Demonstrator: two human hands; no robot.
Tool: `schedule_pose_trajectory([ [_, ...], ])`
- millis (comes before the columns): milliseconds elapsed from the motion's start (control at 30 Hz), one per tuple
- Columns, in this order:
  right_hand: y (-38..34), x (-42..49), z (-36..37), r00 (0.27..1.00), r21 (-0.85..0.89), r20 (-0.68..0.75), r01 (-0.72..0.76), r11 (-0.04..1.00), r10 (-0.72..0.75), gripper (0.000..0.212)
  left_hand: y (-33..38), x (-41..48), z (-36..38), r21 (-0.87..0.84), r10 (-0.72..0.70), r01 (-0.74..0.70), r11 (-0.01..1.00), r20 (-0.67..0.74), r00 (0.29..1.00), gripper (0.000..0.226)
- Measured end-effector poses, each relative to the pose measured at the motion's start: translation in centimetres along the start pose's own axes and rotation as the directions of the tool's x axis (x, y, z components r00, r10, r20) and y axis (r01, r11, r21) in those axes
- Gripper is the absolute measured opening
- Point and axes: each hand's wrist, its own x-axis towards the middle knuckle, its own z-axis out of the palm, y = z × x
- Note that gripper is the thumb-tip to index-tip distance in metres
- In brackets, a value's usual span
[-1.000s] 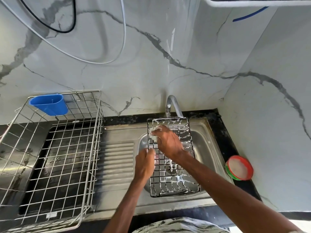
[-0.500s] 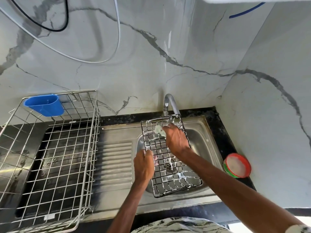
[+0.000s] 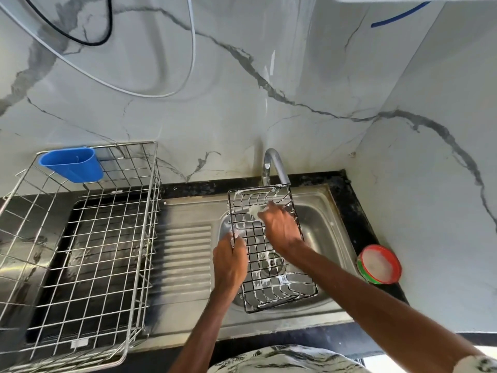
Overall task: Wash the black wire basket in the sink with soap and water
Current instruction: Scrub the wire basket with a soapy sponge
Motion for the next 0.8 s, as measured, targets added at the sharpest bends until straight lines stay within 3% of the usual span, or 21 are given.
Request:
schedule_pose_trajectory([
  [167, -2.3, -3.4, 0.9, 0.936, 0.161, 0.131, 0.304, 0.939, -0.326, 0.020, -2.4, 1.0, 0.3, -0.033, -0.099, 0.099, 0.995, 0.004, 0.995, 0.040],
  [267, -1.0, -1.2, 0.2, 0.983, 0.116, 0.055, 0.166, 0.979, -0.173, 0.035, -1.6, 0.5, 0.1, -0.094, -0.114, 0.117, 0.989, 0.032, 0.993, 0.028],
  [367, -0.3, 0.5, -0.7, 0.999, 0.126, -0.038, -0.010, 0.992, 0.014, 0.042, -0.7, 0.3, 0.1, -0.098, -0.036, 0.037, 0.995, 0.013, 0.999, 0.034],
  [500, -2.9, -2.8, 0.7, 0.966, 0.206, 0.044, 0.242, 0.948, -0.256, 0.013, -1.3, 1.4, 0.0, -0.027, 0.005, -0.005, 1.000, 0.000, 1.000, 0.046],
  [567, -2.8, -4.7, 1.3, 0.933, 0.202, 0.086, 0.328, 0.923, -0.351, 0.008, -1.5, 1.8, -0.4, 0.001, 0.032, -0.032, 0.999, -0.021, 0.999, 0.058],
  [700, -0.6, -4.5, -0.1, 0.897, 0.117, 0.281, 0.320, 0.940, -0.340, 0.028, -2.6, 1.8, -0.5, 0.005, 0.003, -0.003, 1.000, -0.009, 1.000, 0.074],
  [800, 0.3, -2.9, -1.6, 0.920, 0.069, 0.289, 0.255, 0.964, -0.264, 0.030, -2.1, 1.2, -0.3, -0.049, -0.082, 0.083, 0.995, 0.035, 0.996, 0.047],
])
